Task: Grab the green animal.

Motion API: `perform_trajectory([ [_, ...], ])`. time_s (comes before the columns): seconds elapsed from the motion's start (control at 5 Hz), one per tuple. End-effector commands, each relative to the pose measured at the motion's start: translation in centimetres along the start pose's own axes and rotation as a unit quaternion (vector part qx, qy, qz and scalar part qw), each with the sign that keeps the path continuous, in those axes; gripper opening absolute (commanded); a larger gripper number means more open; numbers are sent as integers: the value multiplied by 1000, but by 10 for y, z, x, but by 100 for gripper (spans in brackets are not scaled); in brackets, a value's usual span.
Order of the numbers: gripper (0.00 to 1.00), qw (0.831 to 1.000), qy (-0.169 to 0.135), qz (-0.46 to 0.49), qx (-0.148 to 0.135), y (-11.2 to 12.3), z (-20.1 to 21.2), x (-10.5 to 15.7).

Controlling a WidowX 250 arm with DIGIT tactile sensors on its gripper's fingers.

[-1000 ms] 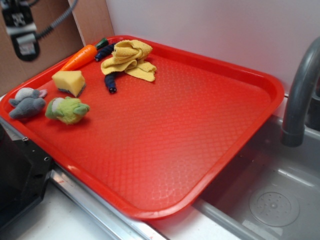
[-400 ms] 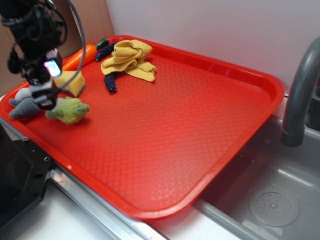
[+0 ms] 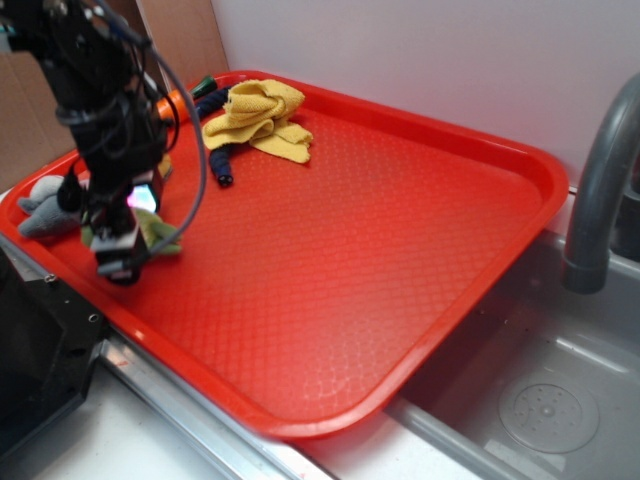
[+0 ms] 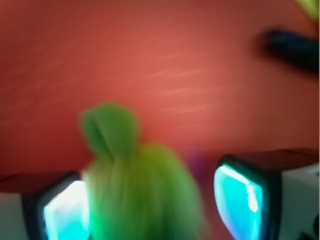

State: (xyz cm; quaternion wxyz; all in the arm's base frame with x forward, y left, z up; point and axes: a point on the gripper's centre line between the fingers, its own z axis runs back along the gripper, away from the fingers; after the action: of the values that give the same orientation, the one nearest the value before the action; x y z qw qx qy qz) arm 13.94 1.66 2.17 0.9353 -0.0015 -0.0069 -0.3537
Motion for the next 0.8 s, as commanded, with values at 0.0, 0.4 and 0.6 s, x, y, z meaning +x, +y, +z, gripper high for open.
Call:
perform_trajectory([
  [0.0, 0, 1000, -14, 21, 9, -19, 15, -5],
  [0.4, 0, 996, 49, 74, -13, -39, 46, -14],
  [0.6, 0, 978, 62, 199, 21, 18, 96, 4],
])
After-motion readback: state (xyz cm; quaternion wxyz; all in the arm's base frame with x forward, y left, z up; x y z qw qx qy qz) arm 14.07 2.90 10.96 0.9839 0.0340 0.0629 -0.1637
